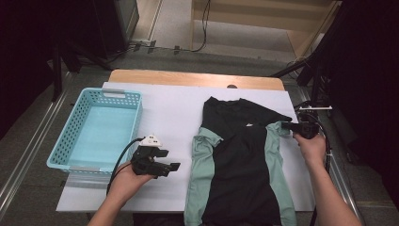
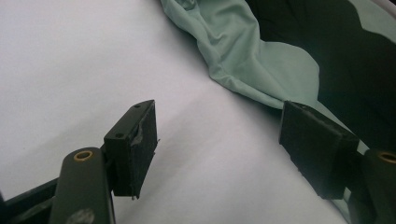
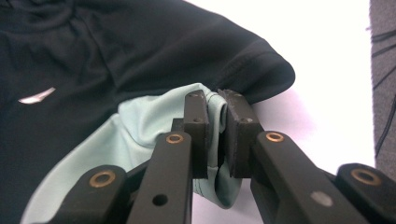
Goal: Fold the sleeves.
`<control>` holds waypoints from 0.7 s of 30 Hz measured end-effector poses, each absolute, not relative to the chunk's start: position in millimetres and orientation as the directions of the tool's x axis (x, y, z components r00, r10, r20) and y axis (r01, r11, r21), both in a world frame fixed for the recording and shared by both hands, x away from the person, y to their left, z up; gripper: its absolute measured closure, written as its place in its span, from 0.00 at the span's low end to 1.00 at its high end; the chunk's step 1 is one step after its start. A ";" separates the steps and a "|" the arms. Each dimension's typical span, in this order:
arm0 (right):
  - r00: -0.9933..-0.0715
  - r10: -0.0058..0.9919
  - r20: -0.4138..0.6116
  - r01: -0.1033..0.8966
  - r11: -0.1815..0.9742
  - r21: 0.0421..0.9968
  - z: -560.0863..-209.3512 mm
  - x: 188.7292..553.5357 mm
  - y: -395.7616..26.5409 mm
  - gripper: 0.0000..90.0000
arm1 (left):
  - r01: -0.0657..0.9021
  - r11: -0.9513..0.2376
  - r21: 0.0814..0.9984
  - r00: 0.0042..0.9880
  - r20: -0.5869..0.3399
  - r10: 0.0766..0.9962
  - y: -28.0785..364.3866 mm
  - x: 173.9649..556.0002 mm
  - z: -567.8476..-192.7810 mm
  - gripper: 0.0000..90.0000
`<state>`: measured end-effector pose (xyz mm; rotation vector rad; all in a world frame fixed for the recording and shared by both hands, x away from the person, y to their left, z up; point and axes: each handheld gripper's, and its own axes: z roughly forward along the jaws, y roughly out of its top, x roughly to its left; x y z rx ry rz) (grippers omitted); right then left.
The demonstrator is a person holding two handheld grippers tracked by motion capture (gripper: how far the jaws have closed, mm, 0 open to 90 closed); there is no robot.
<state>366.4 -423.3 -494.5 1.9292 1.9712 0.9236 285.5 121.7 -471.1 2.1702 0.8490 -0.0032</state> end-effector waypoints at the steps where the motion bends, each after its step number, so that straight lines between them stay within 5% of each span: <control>1: -0.107 0.959 0.262 0.809 -0.069 0.583 -492.7 365.5 -423.5 0.88 | 0.574 -0.465 0.674 0.776 -0.266 0.571 121.6 285.5 -471.1 0.32; 21: -0.164 0.953 0.255 0.774 -0.035 0.632 -467.8 358.1 -408.7 0.88 | 0.573 -0.465 0.674 0.777 -0.267 0.571 121.5 285.4 -471.1 0.32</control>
